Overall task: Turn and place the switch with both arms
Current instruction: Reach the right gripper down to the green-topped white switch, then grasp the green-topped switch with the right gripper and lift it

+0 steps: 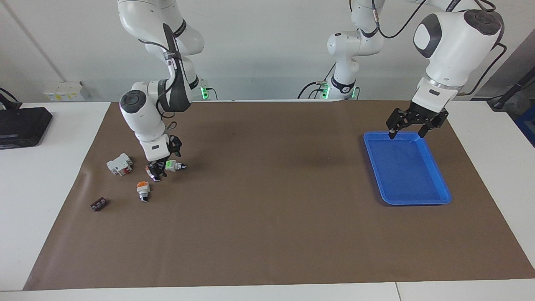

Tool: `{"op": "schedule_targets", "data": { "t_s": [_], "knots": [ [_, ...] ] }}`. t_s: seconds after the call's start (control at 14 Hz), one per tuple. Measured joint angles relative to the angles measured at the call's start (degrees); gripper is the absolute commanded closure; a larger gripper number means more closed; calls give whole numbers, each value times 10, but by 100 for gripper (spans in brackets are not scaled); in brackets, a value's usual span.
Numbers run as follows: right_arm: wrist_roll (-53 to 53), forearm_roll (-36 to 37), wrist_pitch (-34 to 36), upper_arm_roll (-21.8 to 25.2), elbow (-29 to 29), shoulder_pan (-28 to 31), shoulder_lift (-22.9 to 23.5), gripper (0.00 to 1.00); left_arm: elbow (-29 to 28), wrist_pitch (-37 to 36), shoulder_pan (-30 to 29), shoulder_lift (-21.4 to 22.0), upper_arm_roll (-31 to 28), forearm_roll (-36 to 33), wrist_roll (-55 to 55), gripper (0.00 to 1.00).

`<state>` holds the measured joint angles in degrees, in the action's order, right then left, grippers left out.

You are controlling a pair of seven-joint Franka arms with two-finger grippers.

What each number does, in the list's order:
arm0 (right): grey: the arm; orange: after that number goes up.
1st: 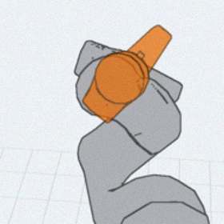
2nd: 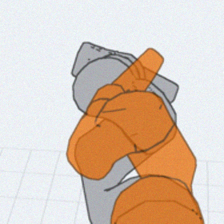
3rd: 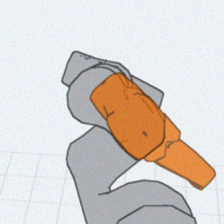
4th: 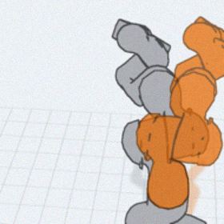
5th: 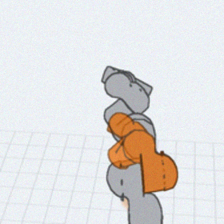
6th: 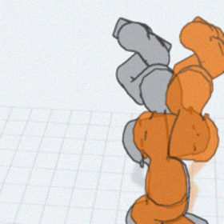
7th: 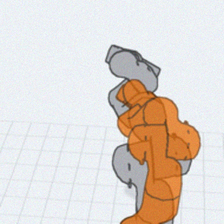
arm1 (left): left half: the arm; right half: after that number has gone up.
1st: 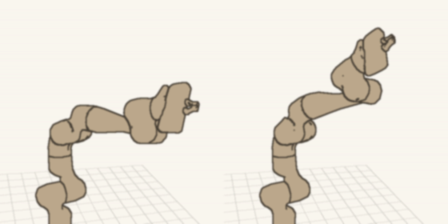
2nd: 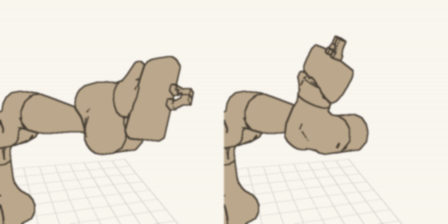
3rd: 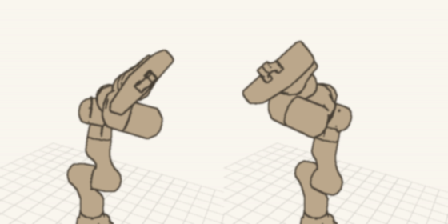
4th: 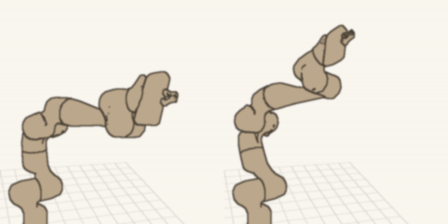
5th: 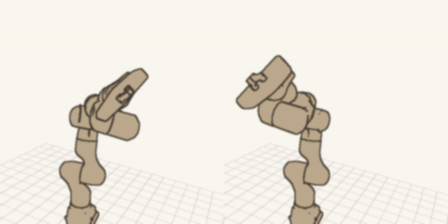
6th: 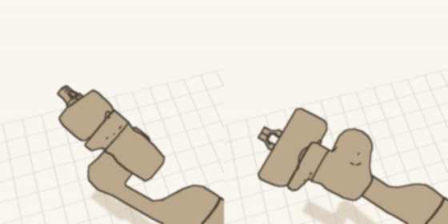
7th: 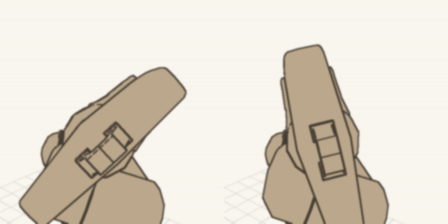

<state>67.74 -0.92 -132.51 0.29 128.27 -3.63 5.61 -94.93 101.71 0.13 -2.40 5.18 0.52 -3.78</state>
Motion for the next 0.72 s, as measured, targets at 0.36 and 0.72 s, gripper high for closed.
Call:
{"op": "schedule_targets", "data": {
  "t_s": [0.36, 0.72],
  "knots": [
    [76, 0, -50, 3, 50, 4, -15, 3, 0, 0, 0, 0, 0, 0, 0, 0],
    [128, 0, -84, 4, 67, 20, -15, 16, 0, 0, 0, 0, 0, 0, 0, 0]
  ]
}}
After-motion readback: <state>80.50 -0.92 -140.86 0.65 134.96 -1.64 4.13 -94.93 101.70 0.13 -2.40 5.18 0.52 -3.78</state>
